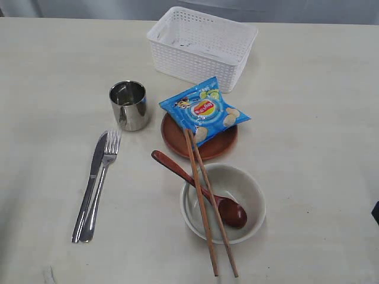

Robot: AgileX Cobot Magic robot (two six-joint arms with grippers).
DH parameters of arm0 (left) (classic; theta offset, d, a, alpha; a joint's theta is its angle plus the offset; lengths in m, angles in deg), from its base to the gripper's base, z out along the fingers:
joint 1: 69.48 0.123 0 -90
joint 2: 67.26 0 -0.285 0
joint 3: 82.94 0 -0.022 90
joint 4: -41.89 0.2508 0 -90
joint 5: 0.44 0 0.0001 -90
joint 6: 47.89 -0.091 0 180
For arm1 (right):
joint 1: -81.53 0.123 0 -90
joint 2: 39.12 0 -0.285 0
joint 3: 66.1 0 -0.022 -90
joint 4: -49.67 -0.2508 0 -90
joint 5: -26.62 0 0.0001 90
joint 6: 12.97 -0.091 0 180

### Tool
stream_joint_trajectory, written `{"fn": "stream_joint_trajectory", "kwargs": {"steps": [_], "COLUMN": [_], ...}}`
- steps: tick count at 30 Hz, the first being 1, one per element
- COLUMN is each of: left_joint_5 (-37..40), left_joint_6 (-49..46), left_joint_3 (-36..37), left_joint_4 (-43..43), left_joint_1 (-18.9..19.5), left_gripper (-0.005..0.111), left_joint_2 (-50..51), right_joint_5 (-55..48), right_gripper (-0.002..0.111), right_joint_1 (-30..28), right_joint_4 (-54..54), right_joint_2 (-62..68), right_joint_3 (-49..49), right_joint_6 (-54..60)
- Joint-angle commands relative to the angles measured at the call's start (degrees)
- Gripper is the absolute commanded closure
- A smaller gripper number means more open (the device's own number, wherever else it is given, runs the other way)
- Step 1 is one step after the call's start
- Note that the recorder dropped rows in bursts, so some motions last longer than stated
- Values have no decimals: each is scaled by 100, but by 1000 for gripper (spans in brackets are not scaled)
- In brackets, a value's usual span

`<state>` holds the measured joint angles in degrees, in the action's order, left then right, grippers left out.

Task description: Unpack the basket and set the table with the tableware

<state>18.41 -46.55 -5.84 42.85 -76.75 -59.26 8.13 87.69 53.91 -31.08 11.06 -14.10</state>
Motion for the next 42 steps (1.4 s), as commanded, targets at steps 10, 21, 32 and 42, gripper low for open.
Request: {"fn": "stream_joint_trajectory", "kwargs": {"steps": [10,21,32,42], "left_joint_5": [-32,-32,-32,-32], "left_joint_6": [-3,-3,-13,-13], "left_joint_3": [11,11,11,11], "left_joint_4": [-18,-18,-19,-19], "left_joint_1": [-26,-26,-26,-26], "left_gripper": [107,107,107,107], "left_joint_2": [-21,-21,-21,-21], "right_joint_5": [10,10,10,10], "right_gripper": [108,108,108,108], "right_joint_1": [10,10,10,10], "right_joint_4": [14,14,14,14], "right_joint_2": [-26,-26,-26,-26], "right_joint_3": [6,6,6,6], "right_joint_6": [-13,-112,-112,-112]}}
